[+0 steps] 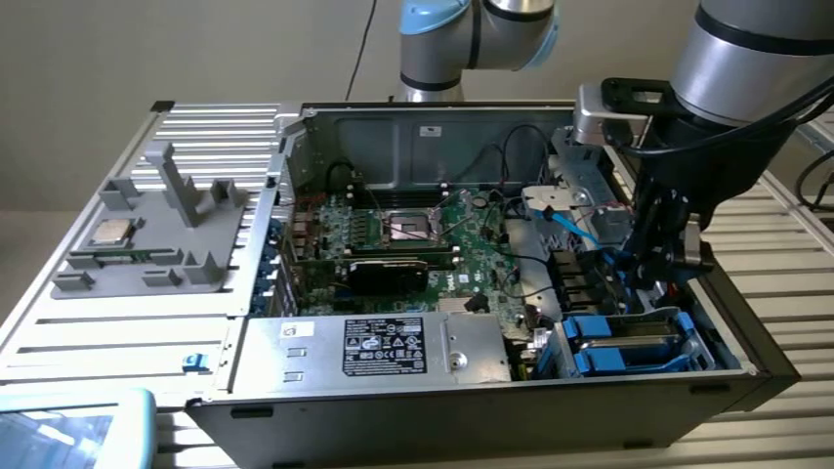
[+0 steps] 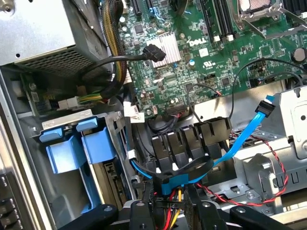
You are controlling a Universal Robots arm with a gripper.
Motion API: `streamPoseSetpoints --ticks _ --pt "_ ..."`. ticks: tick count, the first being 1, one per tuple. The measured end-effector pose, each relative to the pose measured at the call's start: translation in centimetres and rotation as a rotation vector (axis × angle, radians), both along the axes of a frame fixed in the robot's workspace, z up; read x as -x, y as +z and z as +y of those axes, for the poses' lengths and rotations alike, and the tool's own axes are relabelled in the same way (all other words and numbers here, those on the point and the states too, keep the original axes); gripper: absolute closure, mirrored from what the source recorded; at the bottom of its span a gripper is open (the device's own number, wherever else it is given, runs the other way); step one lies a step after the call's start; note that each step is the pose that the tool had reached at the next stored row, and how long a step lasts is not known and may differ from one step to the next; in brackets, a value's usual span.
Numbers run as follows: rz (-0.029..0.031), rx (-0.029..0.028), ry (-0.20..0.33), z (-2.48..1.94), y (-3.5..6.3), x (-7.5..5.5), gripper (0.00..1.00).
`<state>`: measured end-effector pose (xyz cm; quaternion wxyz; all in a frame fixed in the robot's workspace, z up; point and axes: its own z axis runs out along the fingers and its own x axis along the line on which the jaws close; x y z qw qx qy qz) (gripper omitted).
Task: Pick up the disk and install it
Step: 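Insert the first disk wire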
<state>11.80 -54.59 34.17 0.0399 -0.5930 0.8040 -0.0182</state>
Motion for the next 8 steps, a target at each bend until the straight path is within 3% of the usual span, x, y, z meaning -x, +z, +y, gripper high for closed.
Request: streamPoseSetpoints --ticks 3,8 --pt "0.0000 0.0007 0.000 0.04 0.05 0.0 0.65" --pt "-0.0004 0.0240 0.001 1.10 0.20 0.0 0.65"
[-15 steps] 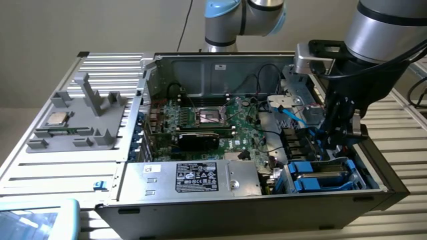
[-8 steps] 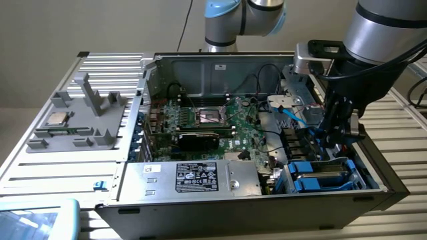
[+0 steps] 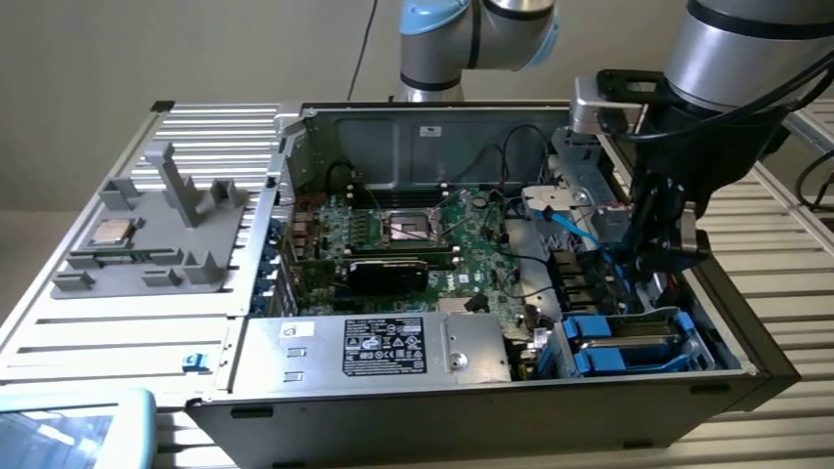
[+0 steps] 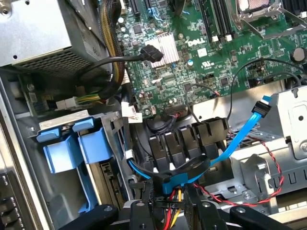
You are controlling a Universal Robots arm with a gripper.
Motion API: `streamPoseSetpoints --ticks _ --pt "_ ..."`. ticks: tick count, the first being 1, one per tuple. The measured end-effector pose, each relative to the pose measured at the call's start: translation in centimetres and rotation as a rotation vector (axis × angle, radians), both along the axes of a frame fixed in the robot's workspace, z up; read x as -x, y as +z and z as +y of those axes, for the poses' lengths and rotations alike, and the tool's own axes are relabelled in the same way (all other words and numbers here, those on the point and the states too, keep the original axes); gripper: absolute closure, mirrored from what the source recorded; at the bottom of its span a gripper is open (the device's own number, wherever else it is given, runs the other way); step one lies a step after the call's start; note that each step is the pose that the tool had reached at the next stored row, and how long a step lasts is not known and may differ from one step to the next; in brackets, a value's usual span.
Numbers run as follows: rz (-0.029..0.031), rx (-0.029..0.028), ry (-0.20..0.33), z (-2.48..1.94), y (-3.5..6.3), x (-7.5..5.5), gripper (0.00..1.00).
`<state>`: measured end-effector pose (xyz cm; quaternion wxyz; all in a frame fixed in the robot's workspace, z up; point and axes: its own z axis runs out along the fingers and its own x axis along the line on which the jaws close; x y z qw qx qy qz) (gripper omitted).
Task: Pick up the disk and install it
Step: 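Insert the first disk wire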
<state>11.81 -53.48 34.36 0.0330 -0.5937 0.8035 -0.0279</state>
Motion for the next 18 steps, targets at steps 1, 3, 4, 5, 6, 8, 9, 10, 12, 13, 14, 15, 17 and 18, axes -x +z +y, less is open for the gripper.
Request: streamPoseSetpoints --ticks 1,3,4,5,6,8,9,10,12,13,14,15,17,18 --pt "-0.0001 0.0065 0.000 0.24 0.02 0.0 0.65" --pt "-0.0002 0.0225 0.000 0.63 0.07 0.1 0.65" --pt "-0.0002 0.0324 0.000 0.75 0.09 0.2 0.65" --pt "-0.0003 0.0434 0.000 0.85 0.11 0.3 0.65" --pt "-0.0005 0.0553 0.000 0.95 0.11 0.4 0.65" --pt "-0.0010 0.0781 0.000 1.13 0.13 0.5 0.65" --pt "-0.0013 0.0883 0.000 1.24 0.16 0.6 0.65" --pt "-0.0017 0.0962 0.000 1.35 0.21 0.7 0.65" --pt "-0.0028 0.1115 0.000 1.56 0.31 0.9 0.65" --pt "-0.0039 0.1184 0.000 1.64 0.35 1.0 0.65" --pt "-0.0059 0.1258 0.000 1.68 0.40 1.1 0.65" --pt "-0.0089 0.1342 0.000 1.70 0.44 1.2 0.65" --pt "-0.0159 0.1518 -0.001 1.72 0.49 1.5 0.65" --pt "-0.0203 0.1617 -0.001 1.73 0.51 1.6 0.65"
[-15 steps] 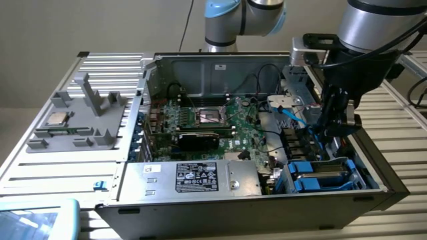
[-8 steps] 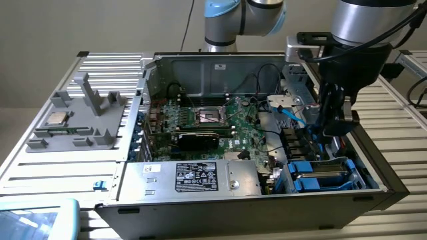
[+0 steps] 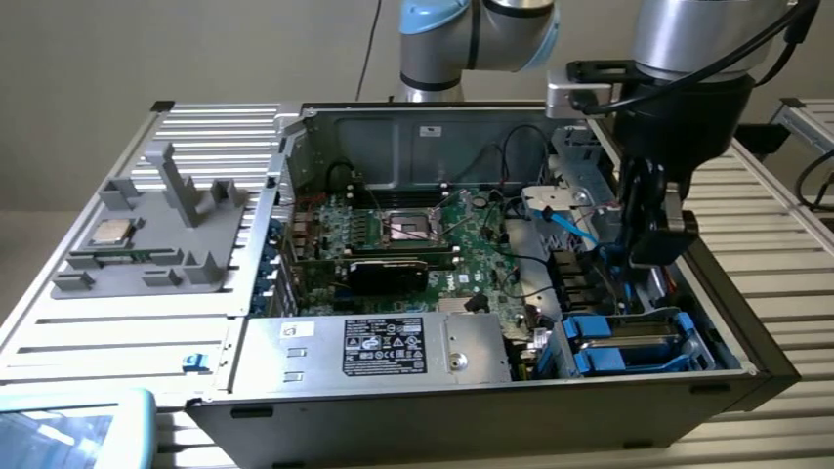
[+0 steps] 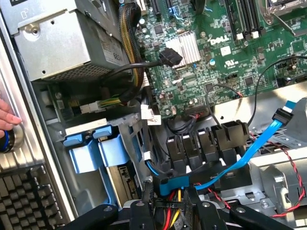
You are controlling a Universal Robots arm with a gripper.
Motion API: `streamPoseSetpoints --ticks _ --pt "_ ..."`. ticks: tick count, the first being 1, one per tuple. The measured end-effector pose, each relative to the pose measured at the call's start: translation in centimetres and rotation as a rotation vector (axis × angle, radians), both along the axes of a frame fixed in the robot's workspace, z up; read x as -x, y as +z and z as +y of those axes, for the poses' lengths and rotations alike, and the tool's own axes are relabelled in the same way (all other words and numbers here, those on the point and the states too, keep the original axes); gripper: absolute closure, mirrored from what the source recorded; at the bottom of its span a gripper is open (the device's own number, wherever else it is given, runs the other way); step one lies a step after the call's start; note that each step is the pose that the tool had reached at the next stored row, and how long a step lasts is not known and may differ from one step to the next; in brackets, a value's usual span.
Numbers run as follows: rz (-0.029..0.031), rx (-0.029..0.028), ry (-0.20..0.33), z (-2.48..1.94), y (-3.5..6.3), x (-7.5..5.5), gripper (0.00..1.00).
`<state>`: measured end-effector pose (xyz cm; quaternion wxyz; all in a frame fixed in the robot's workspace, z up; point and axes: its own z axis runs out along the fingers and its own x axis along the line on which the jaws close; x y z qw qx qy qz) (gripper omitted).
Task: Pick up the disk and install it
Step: 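Insert the first disk wire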
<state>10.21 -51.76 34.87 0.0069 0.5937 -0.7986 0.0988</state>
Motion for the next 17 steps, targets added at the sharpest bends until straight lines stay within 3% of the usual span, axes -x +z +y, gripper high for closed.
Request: streamPoseSetpoints --ticks 3,5,9,11,17 --pt "-0.0140 0.0255 0.000 0.01 0.06 0.25 0.65" --pt "-0.0229 0.0342 0.000 0.01 0.06 0.42 0.65" --pt "-0.0373 0.0428 -0.002 0.01 -0.01 0.80 0.65" --pt "-0.0431 0.0439 -0.004 0.01 -0.11 0.83 0.65" --pt "-0.0465 0.0448 -0.010 0.01 -0.50 0.94 0.65"
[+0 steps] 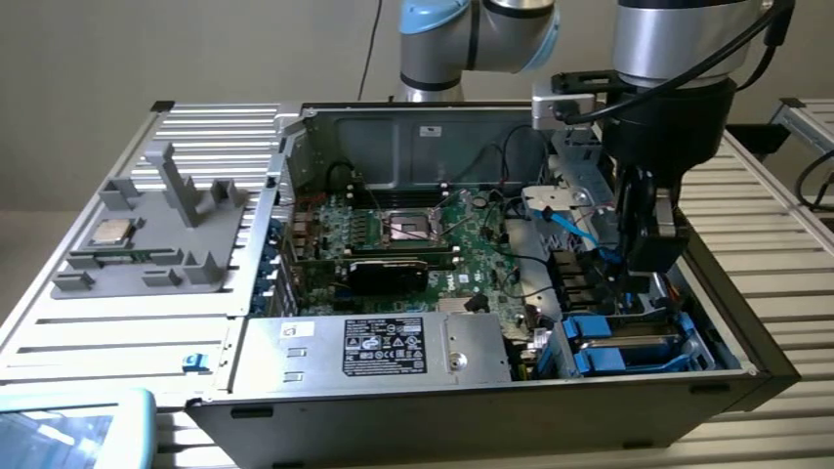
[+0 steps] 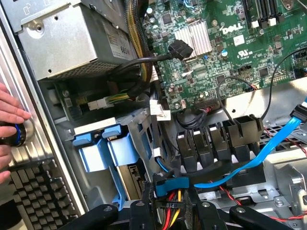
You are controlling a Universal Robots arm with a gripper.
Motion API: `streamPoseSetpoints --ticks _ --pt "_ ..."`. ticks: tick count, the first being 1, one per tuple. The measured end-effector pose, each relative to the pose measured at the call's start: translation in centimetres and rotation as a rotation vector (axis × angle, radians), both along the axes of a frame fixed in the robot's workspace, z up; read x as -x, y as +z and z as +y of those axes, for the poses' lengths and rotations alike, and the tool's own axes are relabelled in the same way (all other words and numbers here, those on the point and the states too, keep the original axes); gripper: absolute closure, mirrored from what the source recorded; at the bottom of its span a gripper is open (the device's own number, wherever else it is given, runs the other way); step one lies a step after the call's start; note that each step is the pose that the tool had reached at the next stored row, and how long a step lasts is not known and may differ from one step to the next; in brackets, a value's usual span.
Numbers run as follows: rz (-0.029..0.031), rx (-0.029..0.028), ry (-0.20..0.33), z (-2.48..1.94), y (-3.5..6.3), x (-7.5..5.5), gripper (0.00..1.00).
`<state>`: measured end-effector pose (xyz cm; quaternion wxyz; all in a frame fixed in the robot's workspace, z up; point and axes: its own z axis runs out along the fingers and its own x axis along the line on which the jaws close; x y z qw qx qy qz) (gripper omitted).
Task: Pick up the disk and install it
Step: 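Insert the first disk wire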
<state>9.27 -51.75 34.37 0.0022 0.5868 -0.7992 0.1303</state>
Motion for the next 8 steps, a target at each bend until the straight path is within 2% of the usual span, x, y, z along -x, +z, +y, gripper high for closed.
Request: streamPoseSetpoints --ticks 8 --pt "-0.0024 0.0001 -0.019 0.00 -0.27 0.05 0.65"
